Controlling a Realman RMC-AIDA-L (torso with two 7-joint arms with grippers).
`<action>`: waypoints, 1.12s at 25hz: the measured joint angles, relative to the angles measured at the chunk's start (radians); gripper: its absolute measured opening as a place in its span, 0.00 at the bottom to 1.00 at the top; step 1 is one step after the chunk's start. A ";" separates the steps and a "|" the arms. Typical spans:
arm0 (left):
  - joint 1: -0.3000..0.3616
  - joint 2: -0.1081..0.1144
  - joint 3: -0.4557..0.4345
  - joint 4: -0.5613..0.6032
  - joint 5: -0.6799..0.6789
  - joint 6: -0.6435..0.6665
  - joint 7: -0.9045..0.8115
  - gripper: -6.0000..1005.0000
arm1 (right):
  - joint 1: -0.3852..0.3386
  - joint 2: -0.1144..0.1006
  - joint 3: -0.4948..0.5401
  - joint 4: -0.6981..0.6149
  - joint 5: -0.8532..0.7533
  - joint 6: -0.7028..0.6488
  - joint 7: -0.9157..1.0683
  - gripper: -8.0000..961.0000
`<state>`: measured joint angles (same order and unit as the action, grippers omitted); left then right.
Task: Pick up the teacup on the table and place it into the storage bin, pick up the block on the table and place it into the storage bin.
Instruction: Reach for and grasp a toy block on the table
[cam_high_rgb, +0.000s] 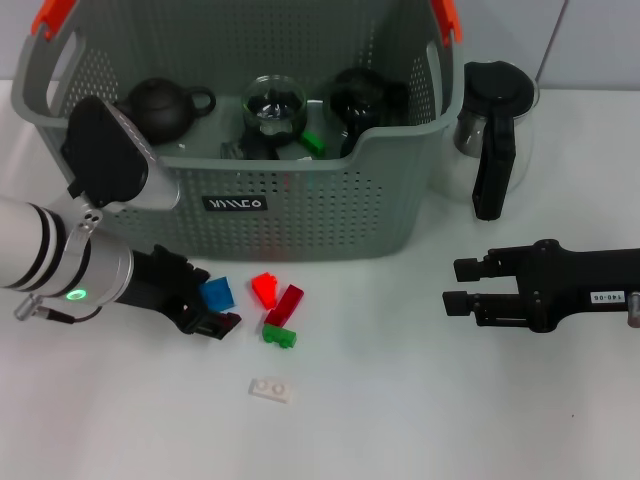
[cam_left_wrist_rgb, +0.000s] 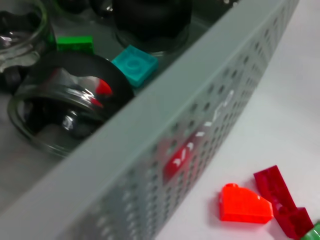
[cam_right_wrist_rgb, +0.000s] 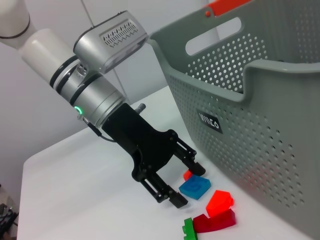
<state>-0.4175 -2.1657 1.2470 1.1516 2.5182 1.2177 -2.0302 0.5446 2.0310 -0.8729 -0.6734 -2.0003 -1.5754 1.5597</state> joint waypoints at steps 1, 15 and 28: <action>0.000 0.000 -0.001 0.000 0.003 0.006 -0.001 0.72 | 0.000 0.000 0.000 0.000 0.000 0.000 0.000 0.61; 0.008 -0.005 -0.013 0.063 0.007 0.135 -0.028 0.72 | 0.000 0.000 0.002 0.000 -0.003 0.000 0.000 0.61; 0.001 -0.006 0.011 0.056 0.012 0.063 -0.073 0.71 | 0.000 0.000 0.005 0.000 -0.009 0.000 -0.001 0.61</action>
<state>-0.4164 -2.1721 1.2578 1.2080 2.5301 1.2810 -2.1035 0.5441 2.0310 -0.8682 -0.6734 -2.0096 -1.5754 1.5586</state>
